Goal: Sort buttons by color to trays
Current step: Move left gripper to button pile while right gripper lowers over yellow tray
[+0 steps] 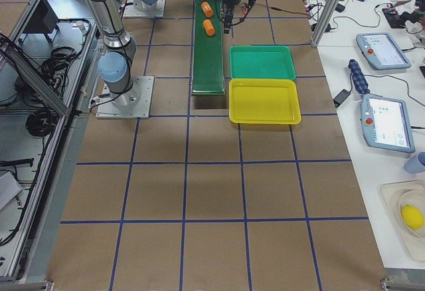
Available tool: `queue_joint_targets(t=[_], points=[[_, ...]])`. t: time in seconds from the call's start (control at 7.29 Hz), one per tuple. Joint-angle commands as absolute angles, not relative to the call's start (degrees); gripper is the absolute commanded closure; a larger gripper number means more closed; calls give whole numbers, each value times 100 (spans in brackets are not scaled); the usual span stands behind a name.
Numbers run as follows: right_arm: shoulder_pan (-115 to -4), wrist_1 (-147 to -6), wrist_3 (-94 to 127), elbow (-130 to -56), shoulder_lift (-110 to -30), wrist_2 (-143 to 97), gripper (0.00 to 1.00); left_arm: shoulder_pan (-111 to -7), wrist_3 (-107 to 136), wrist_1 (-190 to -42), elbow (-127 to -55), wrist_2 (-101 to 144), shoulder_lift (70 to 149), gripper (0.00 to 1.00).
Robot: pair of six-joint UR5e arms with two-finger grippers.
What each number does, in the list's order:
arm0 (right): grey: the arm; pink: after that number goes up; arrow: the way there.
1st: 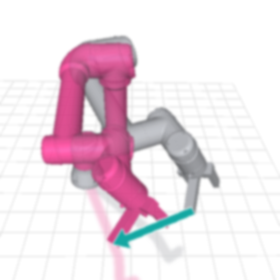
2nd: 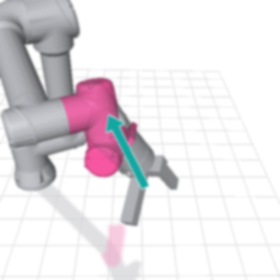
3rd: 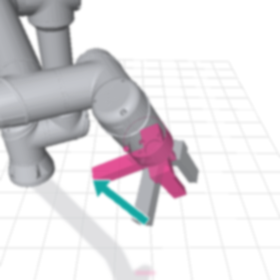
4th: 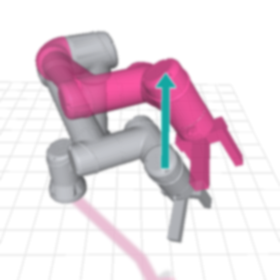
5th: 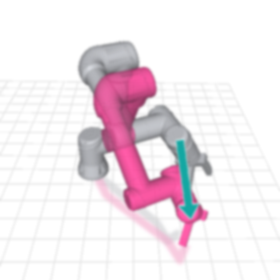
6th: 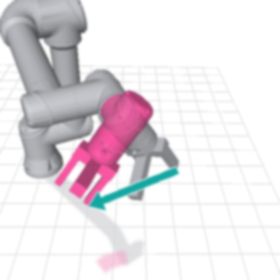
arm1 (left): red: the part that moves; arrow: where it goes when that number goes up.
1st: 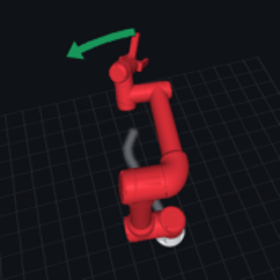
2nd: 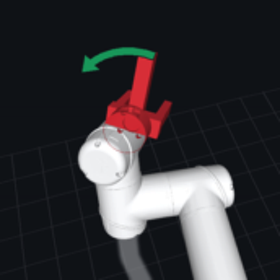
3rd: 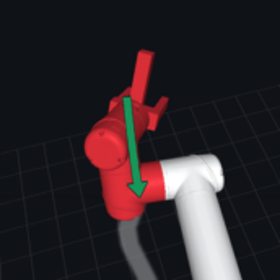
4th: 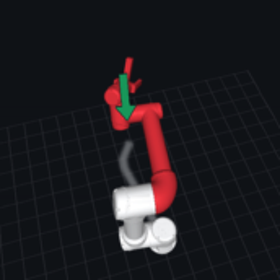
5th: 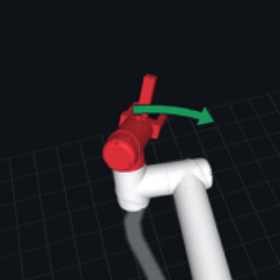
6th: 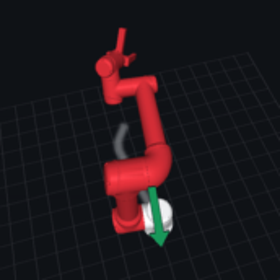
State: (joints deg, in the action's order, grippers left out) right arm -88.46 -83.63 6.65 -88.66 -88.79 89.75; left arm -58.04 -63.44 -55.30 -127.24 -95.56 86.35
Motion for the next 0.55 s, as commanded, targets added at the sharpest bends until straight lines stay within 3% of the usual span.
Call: queue_joint_targets(t=[0.0,0.27,0.41], points=[[-8894,-7936,520,-8860,-8816,8938,0,-4854,-6320,-5222,-13251,-9528,8754,0],[-9158,-8372,53,-8946,-8789,9087,0,-4825,-5846,-4320,-13788,-9527,8937,0],[-9158,-8637,-348,-9017,-8719,9140,0,-4808,-5845,-4237,-13738,-9458,9095,5]])
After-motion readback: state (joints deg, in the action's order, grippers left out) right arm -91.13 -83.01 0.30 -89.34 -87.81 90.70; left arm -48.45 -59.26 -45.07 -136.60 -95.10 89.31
